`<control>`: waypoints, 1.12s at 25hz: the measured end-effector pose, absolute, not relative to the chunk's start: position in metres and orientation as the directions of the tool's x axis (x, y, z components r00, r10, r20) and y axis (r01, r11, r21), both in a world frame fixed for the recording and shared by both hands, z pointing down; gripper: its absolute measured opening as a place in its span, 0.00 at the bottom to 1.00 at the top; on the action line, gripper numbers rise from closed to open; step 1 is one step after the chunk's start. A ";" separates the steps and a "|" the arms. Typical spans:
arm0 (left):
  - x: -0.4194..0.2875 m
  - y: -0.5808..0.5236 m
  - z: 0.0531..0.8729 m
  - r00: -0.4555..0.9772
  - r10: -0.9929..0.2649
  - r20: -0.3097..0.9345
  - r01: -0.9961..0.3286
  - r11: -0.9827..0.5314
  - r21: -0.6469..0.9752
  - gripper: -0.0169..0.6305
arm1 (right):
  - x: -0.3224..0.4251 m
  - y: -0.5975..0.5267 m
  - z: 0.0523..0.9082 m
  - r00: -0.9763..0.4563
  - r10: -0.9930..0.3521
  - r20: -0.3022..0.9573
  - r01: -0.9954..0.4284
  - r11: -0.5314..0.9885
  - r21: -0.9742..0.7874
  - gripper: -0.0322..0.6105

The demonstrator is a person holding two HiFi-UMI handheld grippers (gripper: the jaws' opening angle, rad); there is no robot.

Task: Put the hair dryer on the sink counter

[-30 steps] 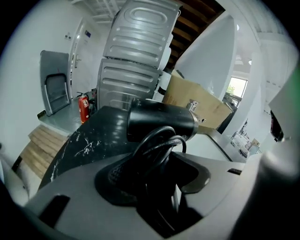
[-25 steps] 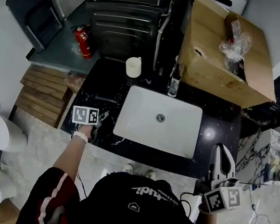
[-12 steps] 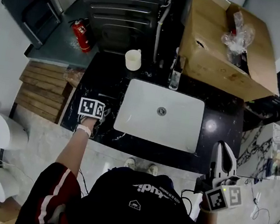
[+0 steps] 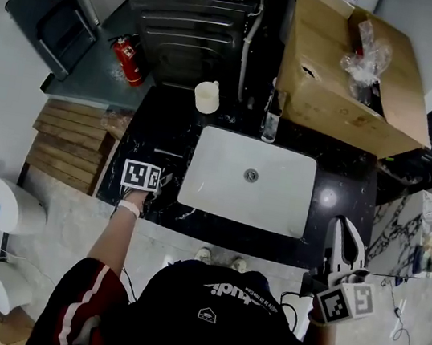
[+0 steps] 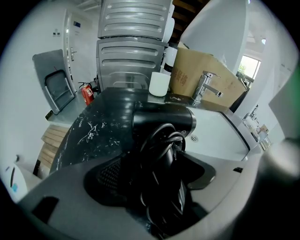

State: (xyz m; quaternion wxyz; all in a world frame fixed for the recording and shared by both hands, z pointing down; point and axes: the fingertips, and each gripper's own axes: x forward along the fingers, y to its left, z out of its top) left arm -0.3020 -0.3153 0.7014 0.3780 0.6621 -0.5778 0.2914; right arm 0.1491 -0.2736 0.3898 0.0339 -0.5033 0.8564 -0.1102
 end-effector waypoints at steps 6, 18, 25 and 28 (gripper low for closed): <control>-0.310 -0.310 0.670 0.098 -0.631 0.770 -0.995 -0.050 0.086 0.54 | 0.150 -0.277 0.388 -0.492 -0.869 0.047 -0.853 0.471 -0.222 0.11; -0.255 -0.319 0.480 0.137 -0.927 0.349 -0.984 -0.167 -0.057 0.48 | 0.145 -0.283 0.385 -0.493 -0.868 0.050 -0.858 0.477 -0.191 0.11; -0.190 -0.304 0.394 0.224 -0.973 0.057 -0.969 -0.229 -0.089 0.21 | 0.144 -0.286 0.379 -0.492 -0.870 0.037 -0.861 0.480 -0.169 0.11; -0.161 -0.297 0.380 0.273 -0.962 0.008 -0.960 -0.273 -0.065 0.12 | 0.144 -0.288 0.377 -0.492 -0.870 0.036 -0.861 0.481 -0.163 0.11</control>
